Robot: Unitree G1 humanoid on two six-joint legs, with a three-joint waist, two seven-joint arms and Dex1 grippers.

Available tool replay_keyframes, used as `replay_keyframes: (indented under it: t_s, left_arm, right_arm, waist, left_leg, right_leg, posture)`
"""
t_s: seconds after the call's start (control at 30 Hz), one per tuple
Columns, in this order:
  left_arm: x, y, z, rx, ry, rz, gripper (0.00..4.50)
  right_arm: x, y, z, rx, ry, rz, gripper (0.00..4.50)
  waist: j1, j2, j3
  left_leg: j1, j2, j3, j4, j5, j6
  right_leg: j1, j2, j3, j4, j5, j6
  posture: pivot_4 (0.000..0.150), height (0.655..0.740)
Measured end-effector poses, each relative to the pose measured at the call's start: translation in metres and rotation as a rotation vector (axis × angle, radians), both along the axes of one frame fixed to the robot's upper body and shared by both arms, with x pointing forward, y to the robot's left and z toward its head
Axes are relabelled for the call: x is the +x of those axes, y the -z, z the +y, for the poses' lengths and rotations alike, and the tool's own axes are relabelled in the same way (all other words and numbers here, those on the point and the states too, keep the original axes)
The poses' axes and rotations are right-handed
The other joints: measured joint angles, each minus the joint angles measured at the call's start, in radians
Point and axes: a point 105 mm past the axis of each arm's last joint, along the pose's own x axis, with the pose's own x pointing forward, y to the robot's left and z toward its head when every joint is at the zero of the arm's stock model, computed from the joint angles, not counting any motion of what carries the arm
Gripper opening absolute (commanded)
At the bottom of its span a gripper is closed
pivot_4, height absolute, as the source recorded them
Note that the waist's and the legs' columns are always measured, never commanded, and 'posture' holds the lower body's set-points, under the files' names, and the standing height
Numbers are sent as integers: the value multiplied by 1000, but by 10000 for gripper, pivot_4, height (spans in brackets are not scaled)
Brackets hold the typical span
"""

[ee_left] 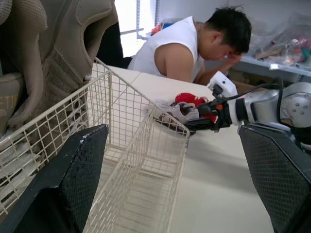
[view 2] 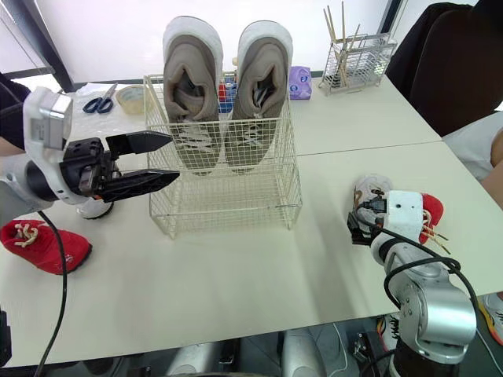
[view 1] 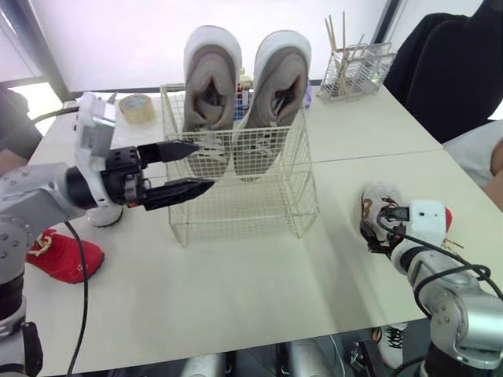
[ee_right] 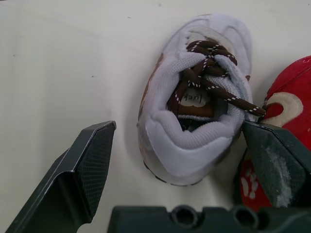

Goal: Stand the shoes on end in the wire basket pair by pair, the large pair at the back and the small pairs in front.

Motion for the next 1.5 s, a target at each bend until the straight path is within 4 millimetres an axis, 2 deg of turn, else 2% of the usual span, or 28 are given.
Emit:
replay_keyframes:
  t_s: [0.03, 0.13, 0.33, 0.37, 0.4, 0.47, 0.53, 0.6, 0.77, 0.8, 0.83, 0.9, 0.97, 1.1, 1.2, 1.33, 1.5]
  left_arm:
    - [1, 0, 0, -1, -5, -2, 44258]
    - [2, 0, 0, 1, -18, -5, 45000]
    - [3, -1, 0, 8, -35, -18, 45000]
    - [2, -1, -1, 9, -36, -19, 45000]
    - [3, -1, -1, 8, -38, -19, 45000]
    - [4, -2, 0, 7, -50, -19, 45000]
    - [5, -2, 1, 4, -62, -22, 45000]
    - [10, -7, 3, -9, -90, -41, 45000]
    - [23, -23, 10, -71, -117, -50, 45000]
    - [24, -27, 11, -84, -113, -51, 45000]
    - [26, -31, 13, -100, -105, -44, 45000]
    - [28, -35, 15, -128, -91, -25, 45000]
    - [31, -38, 17, -152, -68, 7, 45000]
    - [32, -46, 17, -160, -11, 37, 45000]
    - [29, -51, 16, -138, 35, 36, 45000]
    - [29, -54, 14, -112, 64, 33, 45000]
    - [28, -52, 11, -102, 83, 47, 45000]
  right_arm:
    - [2, 0, 0, -2, 1, 2, 45000]
    - [7, 2, 4, -16, -7, 1, 36298]
    - [11, 3, 8, -30, -27, -4, 5780]
    - [11, 3, 7, -33, -28, -4, 1450]
    - [12, 3, 8, -36, -32, -4, 245]
    - [14, 0, 5, -57, -49, -5, 245]
    - [19, -12, 4, -82, -79, -41, 245]
    - [31, -44, 1, -158, -138, -144, 245]
    - [52, -154, 4, -403, -309, -507, 245]
    - [53, -169, 6, -456, -343, -558, 245]
    - [52, -192, 13, -558, -412, -638, 245]
    - [46, -220, 31, -713, -542, -764, 245]
    - [38, -239, 55, -876, -697, -884, 245]
    - [25, -249, 93, -1115, -943, -1050, 245]
    - [14, -244, 117, -1277, -1136, -1137, 245]
    - [10, -224, 135, -1353, -1349, -1164, 245]
    - [10, -215, 144, -1369, -1456, -1169, 245]
  waist:
    - [0, 0, 0]
    - [-1, 0, 0]
    - [-9, 0, 0]
    - [-9, 0, 0]
    - [-10, 0, 0]
    - [-13, 0, 0]
    - [-17, 0, 0]
    - [-18, 2, 1]
    - [-21, 2, 2]
    - [-21, 2, 2]
    - [-21, 2, 2]
    - [-23, 2, 2]
    - [-24, 2, 2]
    - [-26, 1, 3]
    - [-26, 1, 3]
    - [-23, 0, 3]
    - [-23, 1, 3]
  left_leg:
    - [0, 0, 0, -1, 0, 0]
    - [2, 0, 0, -3, 1, -1]
    - [4, 0, 0, -8, 2, -3]
    - [4, 0, 0, -8, 2, -3]
    - [4, 0, 0, -8, 2, -3]
    - [4, 0, 0, -8, 2, -3]
    - [4, 0, 0, -8, 2, -3]
    - [4, 0, 0, -8, 2, -3]
    - [4, 0, 1, -9, 2, -3]
    - [4, 0, 1, -9, 2, -2]
    - [4, 0, 1, -9, 2, -2]
    - [4, 0, 1, -9, 2, -2]
    - [4, 0, 1, -9, 2, -2]
    - [4, 0, 2, -9, 3, -4]
    - [4, 0, 2, -9, 5, -7]
    - [4, 0, 2, -8, 5, -7]
    - [4, 0, 1, -8, 5, -8]
  right_leg:
    - [0, 0, 0, 0, 0, 0]
    - [0, 0, 0, -1, 0, 0]
    - [1, 0, 0, -2, 1, 1]
    - [1, 0, 0, -2, 1, 1]
    - [1, 0, 0, -2, 1, 1]
    - [1, 0, 0, -3, 1, 1]
    - [1, 0, 0, -3, 1, 1]
    - [1, 0, 0, -3, 1, 1]
    - [1, 1, 0, -3, 1, 2]
    - [1, 1, 0, -4, 1, 2]
    - [1, 1, 0, -5, 1, 2]
    - [2, 2, 0, -5, 1, 2]
    - [2, 1, 0, -5, 1, 2]
    - [1, 1, 0, -5, 1, 2]
    - [1, 1, 0, -6, 1, 2]
    - [2, 0, 0, -6, 1, 2]
    - [1, 0, 0, -5, 1, 2]
  posture:
    - [1500, 7400]
    - [1500, 7400]
    - [1500, 7400]
    - [1500, 7400]
    - [1500, 7400]
    - [1500, 7400]
    - [1500, 7400]
    - [1500, 7400]
    - [1500, 7400]
    - [1500, 7400]
    - [1500, 7400]
    - [1500, 7400]
    - [1500, 7400]
    - [1500, 7400]
    - [1500, 7400]
    - [1500, 7400]
    - [1500, 7400]
